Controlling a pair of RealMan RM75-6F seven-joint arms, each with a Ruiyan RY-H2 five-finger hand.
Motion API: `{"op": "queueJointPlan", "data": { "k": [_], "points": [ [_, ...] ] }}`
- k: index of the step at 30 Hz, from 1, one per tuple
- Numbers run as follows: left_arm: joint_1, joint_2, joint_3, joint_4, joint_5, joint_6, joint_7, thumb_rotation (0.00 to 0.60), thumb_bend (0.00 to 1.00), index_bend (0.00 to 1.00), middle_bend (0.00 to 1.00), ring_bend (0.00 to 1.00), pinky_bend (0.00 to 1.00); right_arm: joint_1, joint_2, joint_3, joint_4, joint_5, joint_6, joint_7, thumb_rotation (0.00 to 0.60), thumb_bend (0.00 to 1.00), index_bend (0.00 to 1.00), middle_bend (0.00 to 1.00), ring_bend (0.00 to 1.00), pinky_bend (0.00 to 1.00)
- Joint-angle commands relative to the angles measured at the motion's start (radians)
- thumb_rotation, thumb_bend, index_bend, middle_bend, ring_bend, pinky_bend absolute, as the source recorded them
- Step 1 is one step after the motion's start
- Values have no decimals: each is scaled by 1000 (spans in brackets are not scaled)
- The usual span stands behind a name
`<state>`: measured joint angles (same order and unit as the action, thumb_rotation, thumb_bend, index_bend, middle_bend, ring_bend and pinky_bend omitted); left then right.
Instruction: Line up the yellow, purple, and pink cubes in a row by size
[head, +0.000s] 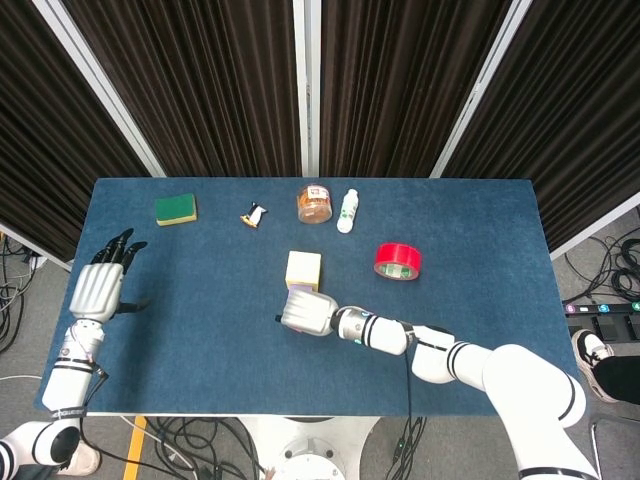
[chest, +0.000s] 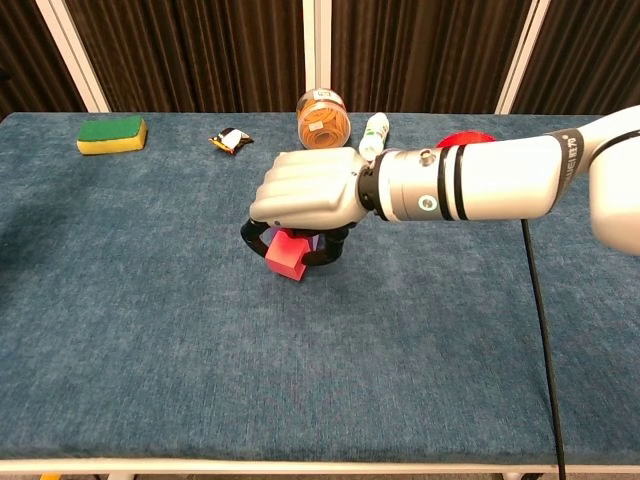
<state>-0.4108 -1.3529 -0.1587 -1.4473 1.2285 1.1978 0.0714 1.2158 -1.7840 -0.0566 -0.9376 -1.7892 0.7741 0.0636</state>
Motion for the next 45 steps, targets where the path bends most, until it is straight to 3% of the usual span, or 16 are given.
{"op": "queueJointPlan", "data": {
  "k": [1, 7, 22, 31, 36, 39, 42, 45],
  "points": [
    [1, 1, 0, 0, -1, -1, -2, 600, 36, 203, 68, 89, 208, 6, -10, -4, 14, 0, -4, 2, 600, 297, 521, 940, 956, 1000],
    [4, 1, 0, 2, -4, -7, -7, 600, 35, 203, 68, 88, 209, 8, -26, -6, 36, 5, -4, -3, 600, 297, 467, 940, 956, 1000],
    [7, 3, -3, 2, -5, -14, -16, 600, 32, 203, 68, 89, 209, 8, -18, -3, 22, 25, -2, -39, 600, 304, 173, 939, 949, 1000],
    [12, 5, -2, -4, -2, -9, -13, 600, 31, 203, 68, 89, 209, 3, 9, 10, -10, 45, -1, -63, 600, 309, 115, 932, 942, 1000],
    [12, 8, -4, -5, -2, -9, -13, 600, 31, 203, 68, 89, 209, -5, 57, 23, -81, 56, 17, -83, 600, 313, 87, 925, 936, 1000],
    [14, 10, -5, -6, -2, -7, -15, 600, 31, 203, 68, 89, 209, -19, 84, 43, -146, 82, 23, -116, 600, 232, 47, 915, 933, 1000],
    [18, 11, -2, -8, 0, -4, -16, 600, 31, 203, 68, 89, 209, -33, 91, 69, -202, 123, 10, -184, 600, 60, 3, 906, 932, 1000],
    [23, 14, 1, -12, 0, -3, -19, 600, 31, 203, 68, 89, 209, -47, 84, 87, -233, 167, -14, -267, 600, 8, 0, 901, 932, 1000]
  ]
}}
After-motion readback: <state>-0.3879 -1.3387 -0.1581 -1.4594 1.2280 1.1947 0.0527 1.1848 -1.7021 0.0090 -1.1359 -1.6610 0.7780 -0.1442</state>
